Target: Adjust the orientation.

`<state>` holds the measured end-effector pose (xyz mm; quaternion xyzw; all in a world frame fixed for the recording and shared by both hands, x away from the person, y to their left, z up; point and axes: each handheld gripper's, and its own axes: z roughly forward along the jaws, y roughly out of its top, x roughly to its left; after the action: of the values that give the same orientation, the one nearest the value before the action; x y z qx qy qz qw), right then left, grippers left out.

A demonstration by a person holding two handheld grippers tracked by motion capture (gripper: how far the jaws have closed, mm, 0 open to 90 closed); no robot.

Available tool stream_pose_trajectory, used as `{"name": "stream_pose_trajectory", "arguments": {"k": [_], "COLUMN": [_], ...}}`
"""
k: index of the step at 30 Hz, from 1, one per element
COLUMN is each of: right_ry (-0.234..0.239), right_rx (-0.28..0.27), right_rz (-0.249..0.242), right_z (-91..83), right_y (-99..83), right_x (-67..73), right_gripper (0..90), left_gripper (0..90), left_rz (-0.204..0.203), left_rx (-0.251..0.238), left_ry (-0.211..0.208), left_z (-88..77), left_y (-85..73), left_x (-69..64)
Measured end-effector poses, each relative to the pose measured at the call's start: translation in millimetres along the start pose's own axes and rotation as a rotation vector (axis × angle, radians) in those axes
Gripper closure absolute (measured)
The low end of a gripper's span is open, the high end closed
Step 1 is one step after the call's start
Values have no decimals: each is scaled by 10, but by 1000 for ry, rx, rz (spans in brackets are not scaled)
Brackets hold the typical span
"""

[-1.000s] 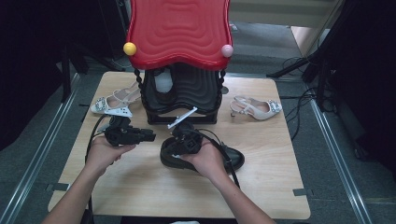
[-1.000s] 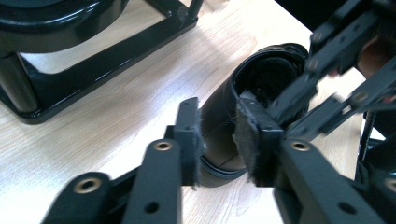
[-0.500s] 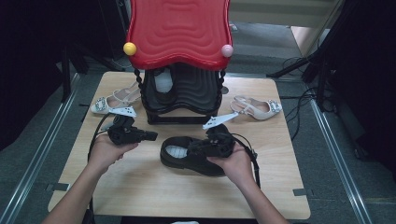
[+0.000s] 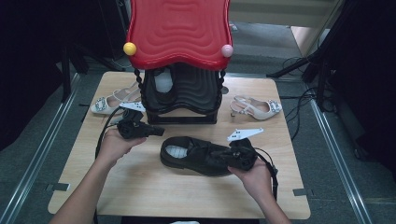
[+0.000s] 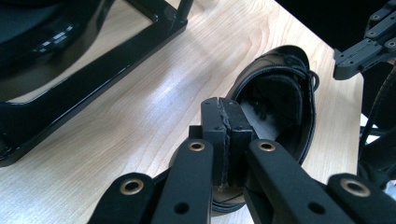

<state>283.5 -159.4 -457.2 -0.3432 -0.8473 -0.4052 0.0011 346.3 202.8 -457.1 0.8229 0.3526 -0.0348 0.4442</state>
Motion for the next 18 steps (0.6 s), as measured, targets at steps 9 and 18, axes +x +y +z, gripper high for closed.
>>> {"name": "stream_pose_trajectory", "arguments": {"k": [9,18], "right_ry": [-63,-55], "right_rx": [-35,61], "right_rz": [28,55], "right_z": [42,247], "right_y": [-260,-383], "right_x": [-14,-62], "right_gripper": [900,900], "left_gripper": [900,898], "left_rz": [70,65], "left_rx": [44,82], "left_ry": [9,10], "left_z": [157,333], "left_y": [-15,-30], "left_x": [29,62]}}
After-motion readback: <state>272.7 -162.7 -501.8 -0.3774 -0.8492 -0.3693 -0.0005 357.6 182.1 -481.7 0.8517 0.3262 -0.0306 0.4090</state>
